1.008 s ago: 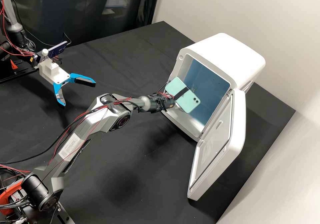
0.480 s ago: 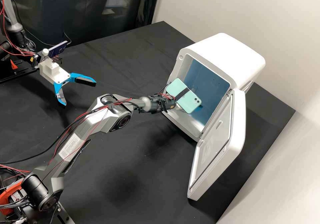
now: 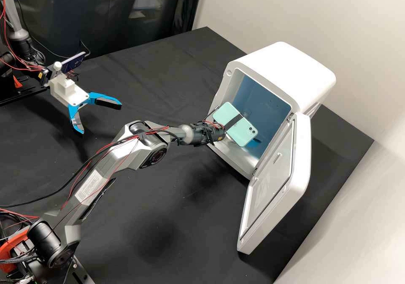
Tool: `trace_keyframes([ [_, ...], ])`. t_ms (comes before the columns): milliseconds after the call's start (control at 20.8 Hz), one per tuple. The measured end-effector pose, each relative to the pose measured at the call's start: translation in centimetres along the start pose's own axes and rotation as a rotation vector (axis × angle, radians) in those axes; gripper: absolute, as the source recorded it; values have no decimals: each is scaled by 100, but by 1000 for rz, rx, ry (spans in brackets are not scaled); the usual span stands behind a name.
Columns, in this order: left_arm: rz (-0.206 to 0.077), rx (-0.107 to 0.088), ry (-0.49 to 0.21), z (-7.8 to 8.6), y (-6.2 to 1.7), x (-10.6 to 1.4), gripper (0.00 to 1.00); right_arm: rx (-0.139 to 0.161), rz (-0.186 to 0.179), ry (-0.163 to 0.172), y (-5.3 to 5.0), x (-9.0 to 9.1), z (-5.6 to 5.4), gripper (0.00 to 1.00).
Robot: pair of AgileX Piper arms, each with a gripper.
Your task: Place the flask in the incubator
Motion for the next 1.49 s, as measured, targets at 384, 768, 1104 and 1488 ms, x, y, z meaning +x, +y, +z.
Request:
trace_keyframes([
  [384, 0, 0, 1, -3, 1, -1, 100, -3, -8, -8, 11, 15, 46, 100],
  [768, 0, 0, 1, -3, 1, -1, 100, 24, -14, -35, 82, 41, 170, 100],
  [1104, 0, 0, 1, -3, 1, -1, 100, -15, -58, -28, -20, -122, 308, 100],
  [1488, 1, -1, 5, -10, 2, -2, 100, 37, -71, 0, -105, -221, 329, 100],
])
